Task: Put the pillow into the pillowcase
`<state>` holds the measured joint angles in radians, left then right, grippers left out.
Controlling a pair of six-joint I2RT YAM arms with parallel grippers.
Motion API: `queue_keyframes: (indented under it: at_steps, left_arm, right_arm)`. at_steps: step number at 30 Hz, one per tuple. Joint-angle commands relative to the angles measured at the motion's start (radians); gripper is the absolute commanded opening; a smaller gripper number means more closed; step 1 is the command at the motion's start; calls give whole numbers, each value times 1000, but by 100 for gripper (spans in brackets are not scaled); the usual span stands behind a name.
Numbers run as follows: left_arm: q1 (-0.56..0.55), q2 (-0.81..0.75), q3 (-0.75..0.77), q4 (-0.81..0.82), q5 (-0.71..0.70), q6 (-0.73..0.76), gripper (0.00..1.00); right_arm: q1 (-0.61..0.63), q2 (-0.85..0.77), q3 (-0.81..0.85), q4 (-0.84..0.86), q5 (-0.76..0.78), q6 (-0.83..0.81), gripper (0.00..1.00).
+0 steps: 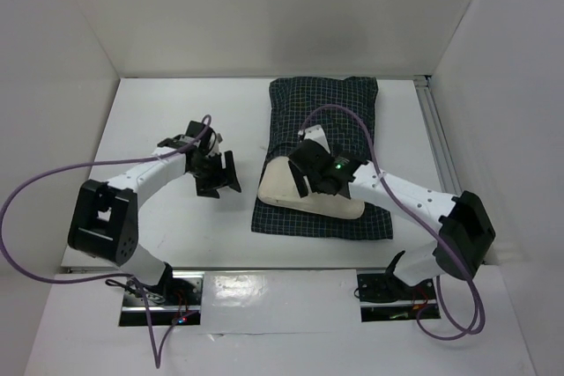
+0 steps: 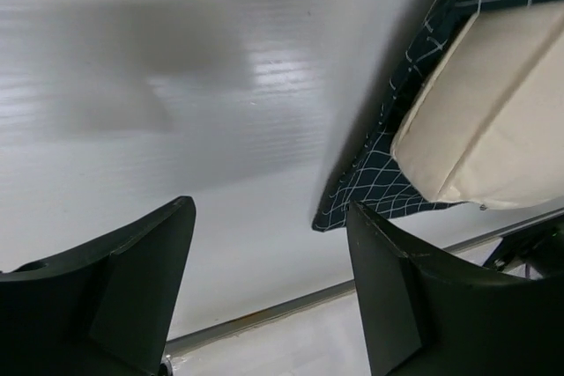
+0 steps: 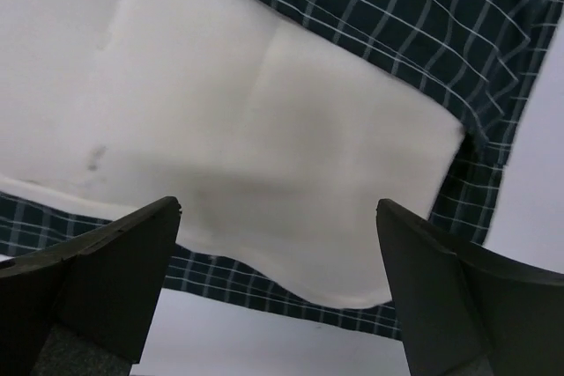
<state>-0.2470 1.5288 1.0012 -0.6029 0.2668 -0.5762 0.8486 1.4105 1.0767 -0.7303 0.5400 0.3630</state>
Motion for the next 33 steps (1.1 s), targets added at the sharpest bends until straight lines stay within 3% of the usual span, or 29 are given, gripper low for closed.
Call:
queue_keyframes:
  at_steps: [1, 5, 11, 12, 13, 15, 16, 24, 30, 33]
  left_arm:
    - [-35, 17, -27, 26, -11, 1, 82]
    - [-44, -15, -87, 61, -24, -23, 82]
    - [-54, -48, -127, 94, 6, -13, 82]
    - [-54, -48, -127, 94, 6, -13, 82]
    - [-66, -48, -137, 94, 18, 8, 82]
    - [-75, -29, -119, 66, 29, 18, 82]
    - [-87, -12, -107, 52, 50, 48, 82]
    - [-190, 93, -27, 64, 80, 93, 86]
    - [-256, 143, 22, 144, 109, 61, 86]
    - [-256, 159, 22, 196, 216, 46, 86]
  right_arm:
    - [-3, 33, 115, 61, -83, 51, 100]
    - [-3, 139, 218, 178, -231, 125, 100]
    - [-3, 352, 213, 318, -282, 208, 97]
    - [-3, 399, 213, 309, -282, 208, 75]
    - [-3, 413, 222, 292, -269, 208, 60]
    - [-3, 413, 223, 292, -281, 188, 16]
    - [-3, 374, 210, 292, -281, 147, 0]
    - [-81, 62, 144, 230, -388, 21, 0]
    - [-132, -22, 144, 167, -440, 10, 0]
    - [-152, -45, 123, 176, -459, 10, 0]
